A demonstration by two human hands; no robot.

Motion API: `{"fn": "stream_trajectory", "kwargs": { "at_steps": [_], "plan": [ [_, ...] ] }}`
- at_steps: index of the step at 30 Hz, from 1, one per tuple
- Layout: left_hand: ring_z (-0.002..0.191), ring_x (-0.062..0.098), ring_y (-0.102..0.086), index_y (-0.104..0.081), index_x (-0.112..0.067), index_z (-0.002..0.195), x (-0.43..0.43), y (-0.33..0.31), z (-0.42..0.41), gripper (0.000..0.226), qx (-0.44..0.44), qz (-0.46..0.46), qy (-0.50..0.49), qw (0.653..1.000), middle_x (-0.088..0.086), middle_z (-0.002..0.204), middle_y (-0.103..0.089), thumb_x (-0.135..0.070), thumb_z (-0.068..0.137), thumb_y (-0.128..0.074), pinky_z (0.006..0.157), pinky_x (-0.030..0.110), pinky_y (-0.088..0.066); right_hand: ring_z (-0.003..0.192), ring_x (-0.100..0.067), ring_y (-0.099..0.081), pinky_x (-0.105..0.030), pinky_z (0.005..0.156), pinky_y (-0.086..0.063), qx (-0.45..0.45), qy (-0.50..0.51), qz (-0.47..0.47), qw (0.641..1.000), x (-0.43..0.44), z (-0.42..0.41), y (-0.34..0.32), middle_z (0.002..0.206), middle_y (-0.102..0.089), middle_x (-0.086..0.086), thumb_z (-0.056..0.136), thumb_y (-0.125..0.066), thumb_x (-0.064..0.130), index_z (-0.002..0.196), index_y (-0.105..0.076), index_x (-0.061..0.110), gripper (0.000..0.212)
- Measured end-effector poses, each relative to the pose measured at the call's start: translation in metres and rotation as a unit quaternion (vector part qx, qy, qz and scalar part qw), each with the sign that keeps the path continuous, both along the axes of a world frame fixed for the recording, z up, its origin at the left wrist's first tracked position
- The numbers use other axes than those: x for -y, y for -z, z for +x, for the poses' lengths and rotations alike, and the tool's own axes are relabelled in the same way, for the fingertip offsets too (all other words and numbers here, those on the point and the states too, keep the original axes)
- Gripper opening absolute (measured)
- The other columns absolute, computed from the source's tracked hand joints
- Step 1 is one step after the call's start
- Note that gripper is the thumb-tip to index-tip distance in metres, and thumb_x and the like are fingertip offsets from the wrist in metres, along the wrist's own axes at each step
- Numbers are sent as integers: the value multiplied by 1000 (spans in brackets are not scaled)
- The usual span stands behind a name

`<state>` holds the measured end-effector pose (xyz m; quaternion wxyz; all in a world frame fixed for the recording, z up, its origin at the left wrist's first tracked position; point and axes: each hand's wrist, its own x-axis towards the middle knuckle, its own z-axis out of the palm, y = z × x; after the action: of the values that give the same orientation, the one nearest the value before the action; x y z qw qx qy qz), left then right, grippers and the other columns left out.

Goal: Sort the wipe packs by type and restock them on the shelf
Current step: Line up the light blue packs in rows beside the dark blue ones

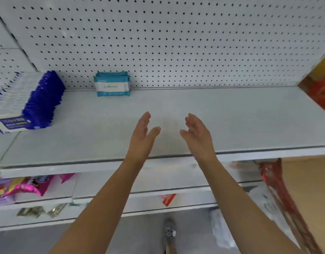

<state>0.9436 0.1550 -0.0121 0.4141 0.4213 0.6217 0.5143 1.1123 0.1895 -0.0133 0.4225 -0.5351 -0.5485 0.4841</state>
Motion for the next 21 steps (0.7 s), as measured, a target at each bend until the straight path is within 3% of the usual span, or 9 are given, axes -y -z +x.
{"fn": "stream_trajectory", "kwargs": {
  "at_steps": [3, 7, 12, 15, 17, 21],
  "plan": [
    [143, 8, -37, -39, -32, 151, 18, 3, 57, 58, 34, -8, 44, 998, -12, 156, -40, -21, 98, -61, 115, 29, -32, 131, -11, -51, -42, 114, -41, 4, 57, -11, 998, 35, 64, 4, 143, -53, 1, 93, -63, 6, 145, -45, 23, 57],
    [142, 14, -41, -41, -32, 149, 35, 9, 141, 58, 38, -24, 119, 992, -9, 154, -42, -16, 97, -61, 118, 38, -34, 128, -13, -54, -38, 112, -43, -10, 143, -16, 990, 77, 150, 0, 140, -56, -4, 94, -60, 0, 145, -45, 16, 55],
    [130, 6, -53, -48, -24, 146, 68, 19, 262, 55, 53, -29, 188, 980, -10, 142, -56, -8, 94, -61, 93, 7, -43, 111, -5, -64, -37, 103, -51, 1, 219, -21, 976, 129, 264, 10, 119, -66, 13, 91, -66, 11, 138, -49, 24, 51],
    [119, -5, -57, -59, -40, 128, 95, 30, 344, 48, 58, -15, 239, 969, -28, 123, -64, -8, 91, -63, 90, 9, -43, 115, -12, -62, -23, 95, -52, 4, 254, -28, 967, 170, 344, 17, 132, -60, 0, 94, -61, 8, 143, -46, 15, 52],
    [122, -2, -57, -58, -34, 132, 113, 40, 402, 47, 52, -18, 259, 964, -22, 128, -63, -11, 92, -64, 93, 11, -44, 113, -13, -62, -16, 86, -52, 5, 268, -29, 963, 196, 399, 25, 131, -60, -4, 94, -60, 4, 141, -46, 15, 51],
    [123, 5, -56, -52, -26, 139, 148, 60, 515, 51, 35, -65, 264, 962, -15, 127, -59, -6, 93, -63, 92, 12, -44, 108, -9, -63, -24, 94, -51, 7, 290, -75, 954, 240, 500, 44, 124, -64, 1, 91, -65, 8, 138, -51, 21, 51]
  ]
}}
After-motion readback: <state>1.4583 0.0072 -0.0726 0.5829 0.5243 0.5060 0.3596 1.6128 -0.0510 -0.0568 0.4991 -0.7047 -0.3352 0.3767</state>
